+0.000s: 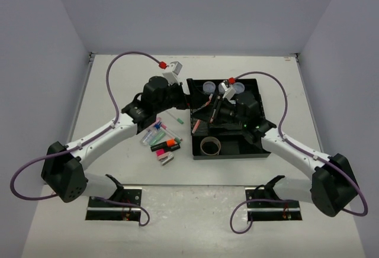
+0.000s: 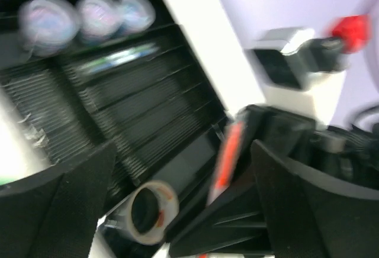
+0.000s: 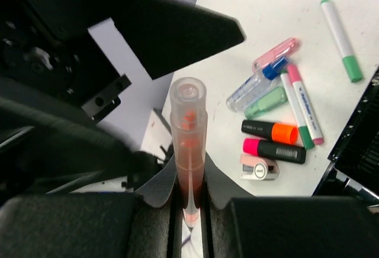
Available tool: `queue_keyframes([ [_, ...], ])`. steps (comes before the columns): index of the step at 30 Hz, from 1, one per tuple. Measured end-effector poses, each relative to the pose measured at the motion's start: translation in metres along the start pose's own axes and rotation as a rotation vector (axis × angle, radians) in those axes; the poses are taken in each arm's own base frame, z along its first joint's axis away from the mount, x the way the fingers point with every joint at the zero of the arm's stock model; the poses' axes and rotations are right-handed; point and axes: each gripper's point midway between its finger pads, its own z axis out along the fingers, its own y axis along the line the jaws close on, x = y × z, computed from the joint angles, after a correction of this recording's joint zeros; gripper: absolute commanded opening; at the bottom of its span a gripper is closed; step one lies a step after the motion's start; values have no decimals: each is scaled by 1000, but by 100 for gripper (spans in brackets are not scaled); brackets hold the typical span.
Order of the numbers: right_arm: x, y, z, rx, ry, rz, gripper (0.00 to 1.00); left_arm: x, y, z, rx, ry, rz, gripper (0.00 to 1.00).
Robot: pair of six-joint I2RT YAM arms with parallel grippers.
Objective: Sort the stationery into containers
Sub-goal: Place the pen in the storage box.
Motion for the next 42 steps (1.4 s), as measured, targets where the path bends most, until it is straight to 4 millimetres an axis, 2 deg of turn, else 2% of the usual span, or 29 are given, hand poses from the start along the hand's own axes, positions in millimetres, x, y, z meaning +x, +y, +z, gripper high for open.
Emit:
queue_keyframes([
  [2,-9,-6,-2,24,-44,30,0,-1,16,-5,-105,3,-11,100],
  [5,-34,-34,-10,110,-143,127,0,-11,32,-23,-274,-36,-16,100],
  [8,-72,-80,-25,249,-293,268,0,-28,44,-55,-405,-115,-23,100],
  [11,-96,-130,-41,423,-431,453,0,-42,44,-91,-464,-185,-19,100],
  [15,-114,-184,-49,670,-538,691,0,-50,39,-137,-485,-257,-18,100],
  [20,-137,-218,-41,826,-592,868,0,-43,44,-179,-528,-280,-14,100],
  [25,-127,-247,-43,941,-612,983,0,-35,46,-206,-541,-286,-11,100],
  [29,-115,-265,-42,1018,-604,1050,0,-29,51,-216,-557,-281,-8,100],
  [33,-107,-279,-42,1069,-608,1081,4,-14,60,-210,-566,-235,3,100],
  [36,-108,-281,-42,1080,-615,1092,4,-2,66,-202,-564,-193,4,100],
  [42,-125,-273,-36,1034,-636,1082,4,23,82,-191,-587,-112,5,100],
])
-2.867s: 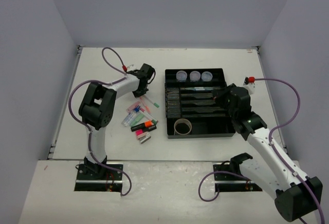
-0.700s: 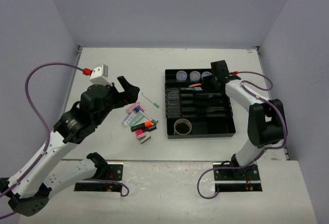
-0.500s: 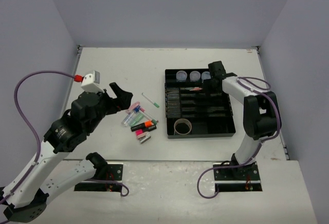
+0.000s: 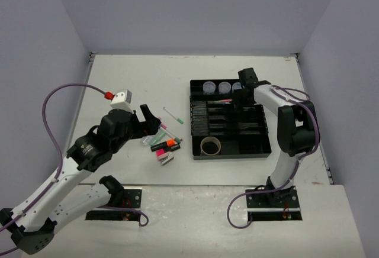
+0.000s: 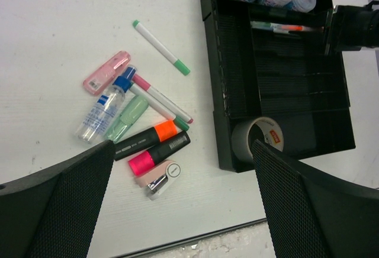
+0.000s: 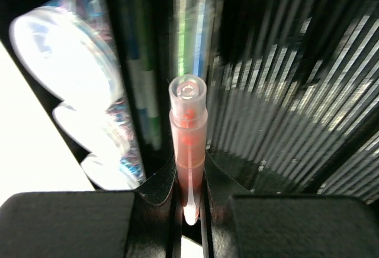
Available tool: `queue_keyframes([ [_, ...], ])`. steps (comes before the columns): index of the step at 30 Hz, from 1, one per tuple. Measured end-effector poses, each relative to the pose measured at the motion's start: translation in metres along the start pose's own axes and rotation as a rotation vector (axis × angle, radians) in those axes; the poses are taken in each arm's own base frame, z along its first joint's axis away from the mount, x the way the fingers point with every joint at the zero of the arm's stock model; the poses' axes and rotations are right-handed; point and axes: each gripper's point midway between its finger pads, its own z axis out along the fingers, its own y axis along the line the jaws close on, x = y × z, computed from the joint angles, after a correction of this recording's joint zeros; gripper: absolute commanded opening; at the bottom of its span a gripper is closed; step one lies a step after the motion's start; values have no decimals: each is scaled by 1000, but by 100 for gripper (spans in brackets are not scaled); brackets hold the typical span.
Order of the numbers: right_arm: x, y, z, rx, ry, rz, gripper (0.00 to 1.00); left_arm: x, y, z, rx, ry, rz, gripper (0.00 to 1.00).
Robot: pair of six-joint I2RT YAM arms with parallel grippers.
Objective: Sort the stationery into containers
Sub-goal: Place the pen in the storage box.
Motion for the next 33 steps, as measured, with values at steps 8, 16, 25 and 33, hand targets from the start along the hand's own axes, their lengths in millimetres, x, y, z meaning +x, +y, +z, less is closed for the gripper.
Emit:
queue_keyframes([
  [8,-3,17,-1,-33,6,19,7,1,1,-1,4,0,-1,100],
  [16,-3,22,9,-33,24,30,16,0,1,-4,11,-10,-5,100],
  [25,2,25,10,-52,51,27,34,3,3,-2,6,-3,-2,100],
  [33,4,27,10,-66,63,17,33,4,4,-1,3,-1,0,100],
])
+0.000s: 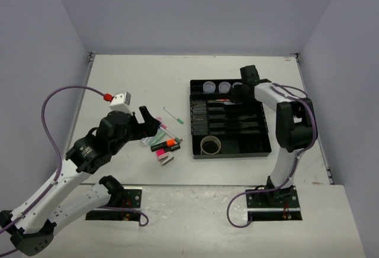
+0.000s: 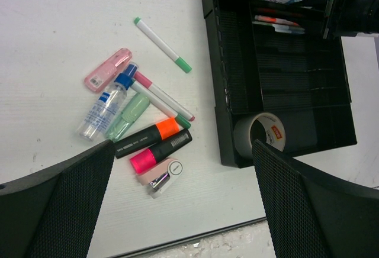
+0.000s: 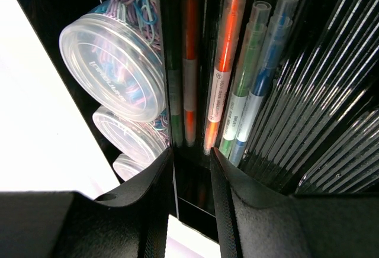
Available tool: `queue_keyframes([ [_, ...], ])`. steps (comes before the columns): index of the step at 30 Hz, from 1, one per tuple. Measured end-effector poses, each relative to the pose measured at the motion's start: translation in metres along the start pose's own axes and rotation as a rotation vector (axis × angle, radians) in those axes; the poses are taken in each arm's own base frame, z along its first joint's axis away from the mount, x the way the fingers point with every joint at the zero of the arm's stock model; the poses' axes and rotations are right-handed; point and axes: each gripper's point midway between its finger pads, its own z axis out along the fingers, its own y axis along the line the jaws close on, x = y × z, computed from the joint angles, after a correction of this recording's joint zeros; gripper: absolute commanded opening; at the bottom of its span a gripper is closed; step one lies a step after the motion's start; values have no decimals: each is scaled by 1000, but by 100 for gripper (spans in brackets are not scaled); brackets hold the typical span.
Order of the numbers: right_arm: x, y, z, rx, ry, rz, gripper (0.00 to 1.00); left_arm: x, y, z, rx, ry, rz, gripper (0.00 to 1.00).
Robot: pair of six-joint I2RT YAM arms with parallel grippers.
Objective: Sort the stationery into containers
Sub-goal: Place the pen in the storage box, then pick up the pen from the center of the board.
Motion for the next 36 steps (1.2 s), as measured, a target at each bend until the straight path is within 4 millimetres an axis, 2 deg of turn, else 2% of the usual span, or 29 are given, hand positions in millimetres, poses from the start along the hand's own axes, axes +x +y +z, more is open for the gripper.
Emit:
queue_keyframes([
  [5,5,5,-7,-52,23,-52,33,1,0,2,-3,1,1,100],
  [7,9,9,-17,-91,30,-95,33,3,1,5,-12,6,3,100],
  [9,15,16,-36,-152,36,-173,33,5,3,11,-31,16,9,100],
  [11,28,28,-68,-246,46,-278,33,9,6,19,-62,30,17,100],
  [15,64,50,-148,-493,74,-521,33,19,14,41,-147,69,37,100],
  [17,81,50,-181,-612,99,-652,34,25,20,52,-200,91,44,100],
  [19,89,36,-200,-682,118,-775,35,28,23,64,-253,107,52,100],
  [22,89,13,-207,-707,124,-939,35,24,26,83,-333,114,50,98],
  [25,83,-9,-197,-676,118,-1060,35,16,27,103,-407,109,26,92],
  [27,76,-34,-188,-634,120,-1123,35,8,25,118,-456,101,8,90],
  [30,66,-69,-186,-601,124,-1188,35,-1,20,147,-551,89,-36,85],
  [32,61,-82,-191,-605,122,-1218,35,-3,17,171,-598,85,-55,81],
  [34,58,-87,-197,-626,109,-1240,35,5,17,192,-649,107,-57,70],
  [36,57,-88,-200,-641,97,-1256,35,15,19,211,-701,135,-57,65],
])
